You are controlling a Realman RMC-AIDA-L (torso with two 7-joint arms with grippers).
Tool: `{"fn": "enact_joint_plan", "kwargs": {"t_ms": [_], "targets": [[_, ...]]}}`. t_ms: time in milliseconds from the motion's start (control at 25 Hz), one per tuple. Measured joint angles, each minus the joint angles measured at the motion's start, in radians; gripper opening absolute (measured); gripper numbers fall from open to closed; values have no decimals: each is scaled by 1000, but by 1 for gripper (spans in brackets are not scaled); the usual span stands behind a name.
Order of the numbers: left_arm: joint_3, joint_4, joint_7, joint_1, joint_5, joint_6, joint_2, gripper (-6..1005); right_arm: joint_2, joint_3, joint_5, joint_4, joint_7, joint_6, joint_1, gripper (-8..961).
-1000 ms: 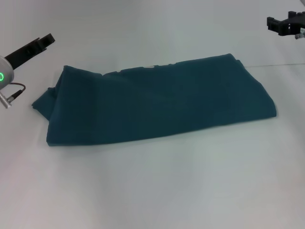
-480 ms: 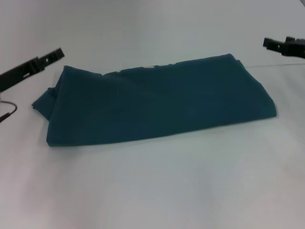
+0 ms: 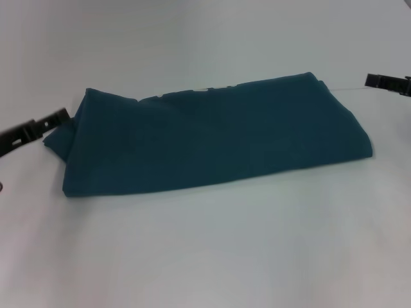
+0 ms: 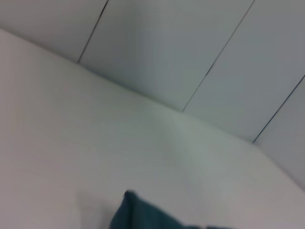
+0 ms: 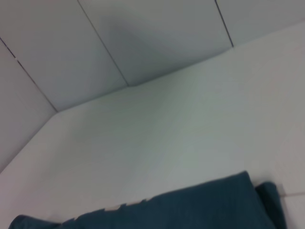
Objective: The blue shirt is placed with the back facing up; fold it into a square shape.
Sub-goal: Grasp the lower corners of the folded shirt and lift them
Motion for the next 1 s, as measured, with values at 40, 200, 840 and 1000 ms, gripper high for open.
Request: {"fn": "enact_joint_plan", "kwargs": {"t_ms": [40, 200, 840, 1000], "targets": [[0, 0, 1, 2, 12, -2, -1, 940, -7, 0, -14, -5, 28, -18, -3, 808], [0, 0, 2, 7, 91, 0, -4, 939, -22, -1, -65, -14, 104, -67, -4, 809], [12, 2, -17, 18, 247, 61, -9, 938, -23, -2, -87, -22, 124, -86, -4, 803], [17, -3, -18, 19, 249, 41, -10, 938, -21, -2, -87, -22, 120, -85, -3, 802]]}}
